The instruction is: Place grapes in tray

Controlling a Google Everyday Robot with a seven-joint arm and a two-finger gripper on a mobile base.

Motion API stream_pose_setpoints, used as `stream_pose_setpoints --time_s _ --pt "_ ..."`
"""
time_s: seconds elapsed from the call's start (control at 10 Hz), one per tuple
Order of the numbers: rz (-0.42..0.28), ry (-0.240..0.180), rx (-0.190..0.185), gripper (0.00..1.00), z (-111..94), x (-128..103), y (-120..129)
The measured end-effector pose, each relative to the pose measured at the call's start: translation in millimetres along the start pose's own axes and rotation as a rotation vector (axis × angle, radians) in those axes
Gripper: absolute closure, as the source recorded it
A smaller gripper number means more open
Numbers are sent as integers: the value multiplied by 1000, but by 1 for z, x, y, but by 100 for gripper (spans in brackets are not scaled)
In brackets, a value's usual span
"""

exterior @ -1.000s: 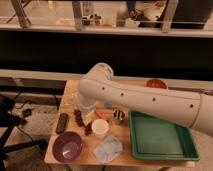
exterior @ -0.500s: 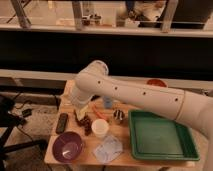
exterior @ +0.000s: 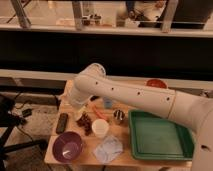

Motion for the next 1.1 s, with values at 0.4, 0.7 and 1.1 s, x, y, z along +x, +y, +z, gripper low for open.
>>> stream_pose_setpoints --time_s 0.4,0.7,1.1 --pt "-30 -35 -5 20 30 -22 -10" --pt "-26 -38 -21 20 50 -13 -10" --pt "22 9 -48 20 55 33 -5"
